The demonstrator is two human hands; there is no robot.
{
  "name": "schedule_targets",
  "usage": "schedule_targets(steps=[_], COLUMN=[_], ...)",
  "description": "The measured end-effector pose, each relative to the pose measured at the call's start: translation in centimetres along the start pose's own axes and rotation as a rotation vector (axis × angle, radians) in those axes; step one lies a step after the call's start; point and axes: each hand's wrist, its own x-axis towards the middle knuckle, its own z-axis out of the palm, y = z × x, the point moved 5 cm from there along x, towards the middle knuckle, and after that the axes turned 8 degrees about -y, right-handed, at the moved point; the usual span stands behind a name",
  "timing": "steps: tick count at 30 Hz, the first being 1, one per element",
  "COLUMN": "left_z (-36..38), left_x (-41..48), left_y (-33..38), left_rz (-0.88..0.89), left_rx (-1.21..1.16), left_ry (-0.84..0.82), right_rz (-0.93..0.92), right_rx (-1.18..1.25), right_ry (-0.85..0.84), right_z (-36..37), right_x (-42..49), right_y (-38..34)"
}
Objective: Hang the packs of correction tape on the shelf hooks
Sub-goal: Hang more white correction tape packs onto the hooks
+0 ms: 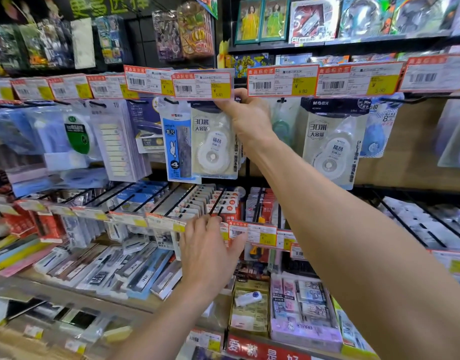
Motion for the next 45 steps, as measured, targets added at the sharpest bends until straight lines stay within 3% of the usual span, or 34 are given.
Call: schedule_targets(steps=[9, 13, 19, 25, 29, 35, 45], left_z=[0.4, 0.4, 0.4, 0.5, 0.4, 0.7, 0.4], left_x=[0.1, 0.1, -0.1, -0.2, -0.3, -0.2, -0.1], left_y=[-0.4, -0.6, -0.8, -0.8, -0.8, -0.7, -0.8], left_rz=[0.006, 0.01, 0.025, 0.035, 0.045, 0.057, 0.055], left_rx=[-0.023, -0.028, -0.03, -0.042, -0.051, -0.036, 0.003], left_ry=[0.0, -0.004, -0.002, -0.002, 0.024, 0.039, 0.018], right_rz=[0.065, 0.051, -0.029, 0.022, -0.009, 0.189, 0.192], right_rx=[-0.178, -0.214, -0.501, -0.515, -0.498, -0.588, -0.544], right_ry=[-0.049, 0.025, 0.184, 0.249, 0.192, 0.066, -0.026], right_z=[1.1, 0.5, -0.5, -1.6, -1.1, -0.7, -1.0], right_x=[0.8, 1.1, 1.6, 0.3, -3.5, -6.0, -8.2], right_y=[-0.1, 0.6, 0.4, 0.8, 2.5, 6.7, 7.0])
